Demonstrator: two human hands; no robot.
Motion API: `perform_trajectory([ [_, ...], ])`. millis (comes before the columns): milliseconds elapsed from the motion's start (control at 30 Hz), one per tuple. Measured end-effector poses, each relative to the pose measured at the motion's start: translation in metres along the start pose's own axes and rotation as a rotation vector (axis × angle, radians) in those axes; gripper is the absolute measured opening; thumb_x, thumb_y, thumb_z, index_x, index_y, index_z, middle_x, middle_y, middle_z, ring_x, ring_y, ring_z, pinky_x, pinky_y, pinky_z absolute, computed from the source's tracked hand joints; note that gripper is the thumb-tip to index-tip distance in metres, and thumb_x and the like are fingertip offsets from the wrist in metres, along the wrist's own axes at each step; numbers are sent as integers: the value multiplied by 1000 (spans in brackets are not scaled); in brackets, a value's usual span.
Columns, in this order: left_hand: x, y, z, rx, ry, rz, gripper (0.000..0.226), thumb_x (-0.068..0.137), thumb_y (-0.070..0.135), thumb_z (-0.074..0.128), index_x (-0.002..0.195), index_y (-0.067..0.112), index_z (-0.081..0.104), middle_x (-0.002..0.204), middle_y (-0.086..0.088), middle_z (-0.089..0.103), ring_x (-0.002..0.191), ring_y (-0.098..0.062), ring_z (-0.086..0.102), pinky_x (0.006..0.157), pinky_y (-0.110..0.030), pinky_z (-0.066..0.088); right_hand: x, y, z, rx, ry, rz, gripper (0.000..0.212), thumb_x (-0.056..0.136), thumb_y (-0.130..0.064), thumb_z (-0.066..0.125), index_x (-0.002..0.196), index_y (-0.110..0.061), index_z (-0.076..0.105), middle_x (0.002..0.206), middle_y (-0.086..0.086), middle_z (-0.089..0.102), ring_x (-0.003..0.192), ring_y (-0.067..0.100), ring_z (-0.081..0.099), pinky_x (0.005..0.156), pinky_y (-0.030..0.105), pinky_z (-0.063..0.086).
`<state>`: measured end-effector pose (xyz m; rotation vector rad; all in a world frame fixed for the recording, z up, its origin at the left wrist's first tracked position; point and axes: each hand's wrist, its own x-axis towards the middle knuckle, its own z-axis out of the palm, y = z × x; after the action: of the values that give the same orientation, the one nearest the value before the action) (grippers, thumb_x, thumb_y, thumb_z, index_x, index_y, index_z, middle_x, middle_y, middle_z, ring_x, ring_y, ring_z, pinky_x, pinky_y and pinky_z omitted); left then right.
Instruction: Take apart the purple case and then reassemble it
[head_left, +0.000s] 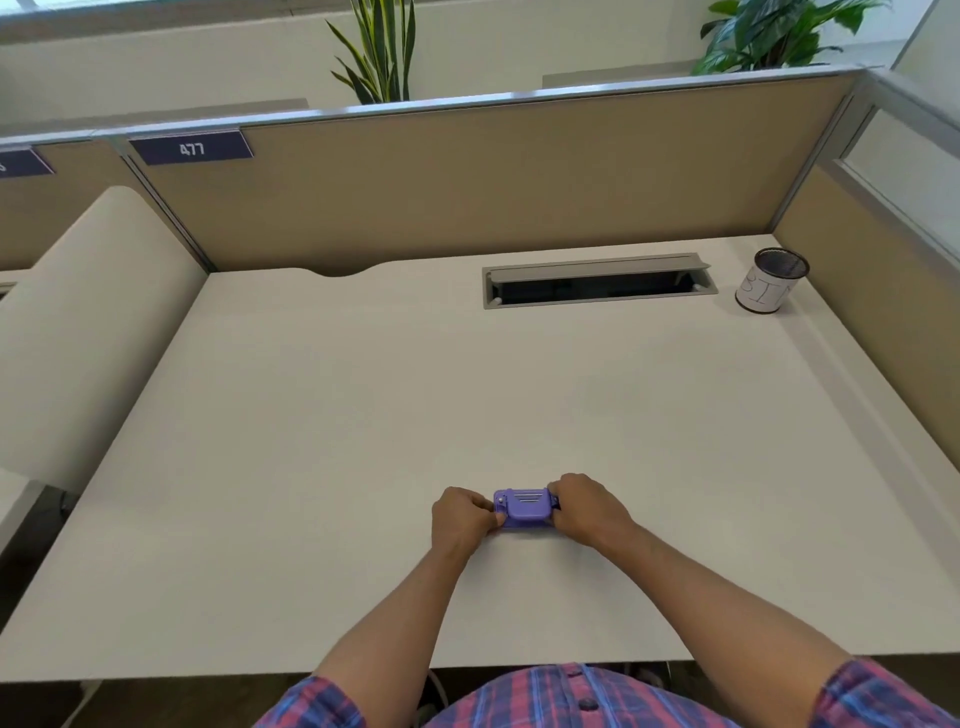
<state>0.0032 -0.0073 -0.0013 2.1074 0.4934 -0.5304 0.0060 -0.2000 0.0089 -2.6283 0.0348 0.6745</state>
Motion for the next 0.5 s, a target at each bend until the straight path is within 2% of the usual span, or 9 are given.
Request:
perform_trajectory([
  [67, 1, 4, 0, 22, 21, 18, 5, 77, 12, 85, 76, 12, 81, 71, -7, 68, 67, -22, 58, 63, -27, 44, 5, -2, -2, -17, -5, 0, 17, 91, -20, 59, 100, -11, 70, 95, 3, 59, 96, 30, 67, 70, 31, 46],
  [133, 3, 5, 2, 55, 25, 33, 10, 76, 11, 82, 68, 10, 76, 67, -8, 61, 65, -23, 50, 62, -28, 39, 9, -3, -4, -34, -7, 4, 20, 91, -20, 60, 105, -11, 71, 104, 7, 66, 99, 31, 67, 74, 33, 49],
  [200, 5, 5, 3, 81, 22, 36, 10, 75, 9, 79, 69, 1, 77, 64, -10, 62, 63, -24, 49, 60, -27, 38, 12, -4, -5, -49, 0, 4, 20, 91, -20, 60, 106, -11, 71, 110, 10, 68, 99, 32, 67, 73, 31, 47],
  [333, 7, 5, 3, 79, 2, 49, 11, 75, 9, 76, 70, -1, 76, 64, -13, 67, 62, -25, 52, 60, -28, 40, 15, -1, -7, -53, 15, -14, 18, 90, -23, 62, 100, -10, 71, 108, 10, 68, 94, 32, 66, 68, 29, 42],
  [400, 8, 4, 1, 75, -10, 60, 10, 76, 9, 75, 72, -1, 76, 67, -15, 72, 63, -25, 55, 61, -28, 42, 14, 3, -7, -61, 7, -40, 23, 90, -31, 64, 99, -10, 70, 106, 10, 66, 87, 29, 62, 67, 29, 40],
  [500, 7, 0, -2, 51, 22, 84, 12, 81, 3, 65, 83, 2, 77, 85, -16, 79, 74, -25, 64, 68, -30, 50, 8, 10, -10, -4, 1, -65, 33, 81, -41, 71, 98, -14, 67, 98, 4, 66, 84, 24, 60, 67, 32, 45],
])
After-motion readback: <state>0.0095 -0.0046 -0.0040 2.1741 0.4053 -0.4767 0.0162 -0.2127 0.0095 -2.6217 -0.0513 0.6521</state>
